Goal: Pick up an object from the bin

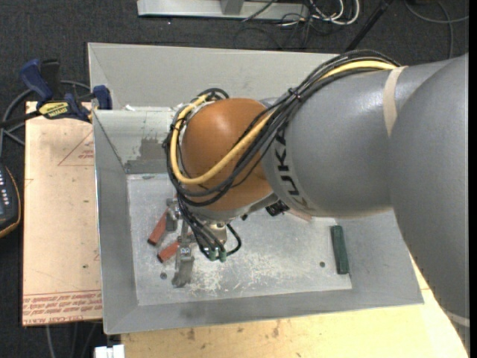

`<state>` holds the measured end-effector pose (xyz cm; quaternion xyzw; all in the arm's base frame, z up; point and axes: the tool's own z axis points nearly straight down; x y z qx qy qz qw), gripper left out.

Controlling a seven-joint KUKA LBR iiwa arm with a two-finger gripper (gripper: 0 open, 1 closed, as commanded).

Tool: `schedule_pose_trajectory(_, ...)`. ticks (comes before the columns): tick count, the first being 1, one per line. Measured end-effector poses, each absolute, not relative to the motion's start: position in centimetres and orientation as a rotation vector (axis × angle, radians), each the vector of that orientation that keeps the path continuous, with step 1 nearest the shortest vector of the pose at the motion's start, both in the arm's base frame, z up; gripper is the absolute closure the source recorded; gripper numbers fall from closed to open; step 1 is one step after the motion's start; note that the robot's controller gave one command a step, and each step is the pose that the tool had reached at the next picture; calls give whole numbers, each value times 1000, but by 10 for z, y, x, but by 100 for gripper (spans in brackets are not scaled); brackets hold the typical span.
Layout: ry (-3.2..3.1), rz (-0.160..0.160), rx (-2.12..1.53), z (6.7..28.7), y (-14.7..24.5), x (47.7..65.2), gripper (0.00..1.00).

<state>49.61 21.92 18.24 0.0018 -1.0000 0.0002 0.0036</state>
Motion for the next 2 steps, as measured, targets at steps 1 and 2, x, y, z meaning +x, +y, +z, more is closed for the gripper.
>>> schedule_pose_trajectory(1,-3142,-3,-169,67,173,570,0)
schedule_pose_trajectory(2,-3144,-6,-163,73,176,570,100)
